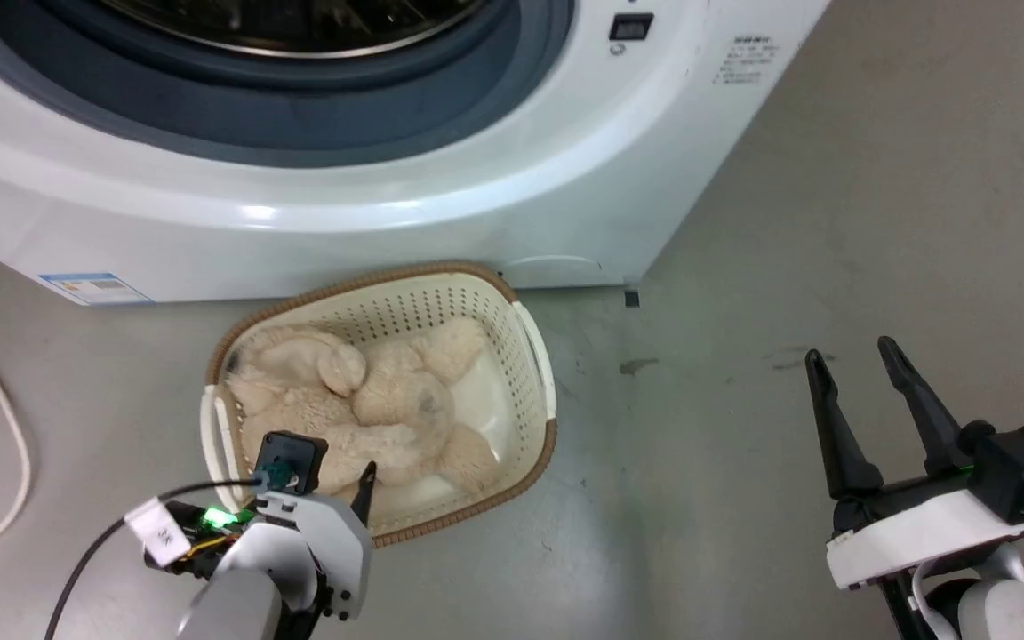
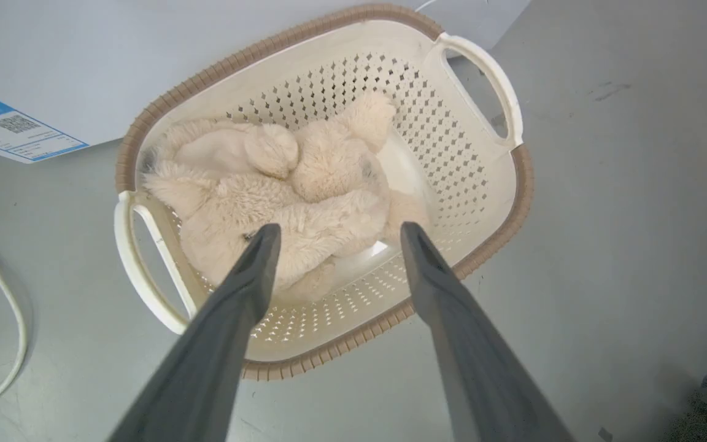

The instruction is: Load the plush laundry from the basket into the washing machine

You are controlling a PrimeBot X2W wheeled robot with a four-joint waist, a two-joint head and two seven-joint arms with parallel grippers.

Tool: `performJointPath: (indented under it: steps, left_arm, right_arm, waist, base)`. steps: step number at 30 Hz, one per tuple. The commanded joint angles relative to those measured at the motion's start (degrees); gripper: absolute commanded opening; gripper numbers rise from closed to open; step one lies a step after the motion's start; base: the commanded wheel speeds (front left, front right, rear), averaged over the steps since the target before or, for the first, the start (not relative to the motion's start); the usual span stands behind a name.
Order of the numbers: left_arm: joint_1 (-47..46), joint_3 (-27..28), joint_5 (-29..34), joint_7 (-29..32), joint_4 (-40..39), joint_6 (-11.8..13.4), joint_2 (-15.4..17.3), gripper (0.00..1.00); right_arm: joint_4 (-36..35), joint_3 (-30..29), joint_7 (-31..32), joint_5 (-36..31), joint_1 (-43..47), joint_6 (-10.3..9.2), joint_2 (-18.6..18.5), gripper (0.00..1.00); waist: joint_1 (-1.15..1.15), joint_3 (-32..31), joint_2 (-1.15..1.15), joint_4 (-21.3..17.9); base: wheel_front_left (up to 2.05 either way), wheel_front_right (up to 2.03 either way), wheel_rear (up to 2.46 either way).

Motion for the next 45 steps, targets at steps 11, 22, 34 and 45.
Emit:
performJointPath:
  steps: [11, 22, 34, 45]
  left_arm:
    - [-8.0, -4.3, -2.1, 1.9, 7.5, -1.1, 4.0, 1.00]
    - [-16.9, -7.8, -3.1, 1.3, 13.0, -1.6, 7.0, 1.00]
    - [-26.0, -16.8, -3.0, 6.6, 18.9, -2.5, 10.8, 1.00]
    - [-32.6, -19.8, -6.3, 6.8, 25.4, -2.9, 13.3, 1.00]
  right_arm:
    - [0.8, -0.5, -1.8, 3.6, -2.8, 0.02, 0.1, 1.00]
    - [1.7, -0.3, -3.2, 6.9, -4.9, 0.02, 0.2, 1.00]
    - [2.6, 0.3, -4.6, 10.7, -7.0, 0.03, 0.2, 1.00]
    - [3.9, 0.2, -5.9, 12.3, -7.4, 0.03, 0.2, 1.00]
  waist:
    - [-0.01, 7.3, 0.00, -3.2]
    - [-0.01, 14.1, 0.00, -5.3]
    - [-0.01, 21.1, 0.00, -7.9]
    - [-0.01, 26.8, 0.00, -9.8]
  base:
    - [0.00, 0.00, 0.00]
    - [0.00, 0.00, 0.00]
    - [0.00, 0.00, 0.00]
    - [0.00, 0.00, 0.00]
